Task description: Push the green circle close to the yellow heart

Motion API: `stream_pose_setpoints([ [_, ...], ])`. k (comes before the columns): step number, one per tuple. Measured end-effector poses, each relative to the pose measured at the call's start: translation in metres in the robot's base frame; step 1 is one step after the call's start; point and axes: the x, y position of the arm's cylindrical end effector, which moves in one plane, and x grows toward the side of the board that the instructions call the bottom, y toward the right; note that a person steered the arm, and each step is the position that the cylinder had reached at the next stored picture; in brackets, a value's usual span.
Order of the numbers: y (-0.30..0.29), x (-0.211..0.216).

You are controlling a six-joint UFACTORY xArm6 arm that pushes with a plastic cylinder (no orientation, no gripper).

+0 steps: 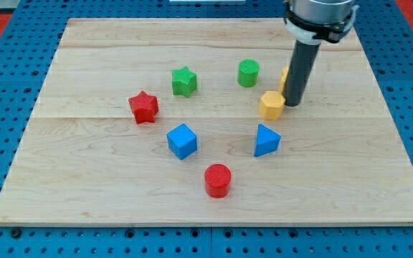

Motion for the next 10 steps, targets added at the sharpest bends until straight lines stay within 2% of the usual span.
stream_pose_setpoints([
  [4, -0.166, -0.069],
  [5, -0.173, -0.071],
  [6, -0.138, -0.075],
  [7, -0.056, -0.081],
  [8, -0.062, -0.136],
  [9, 0.015, -0.143],
  [10, 0.018, -0.149],
])
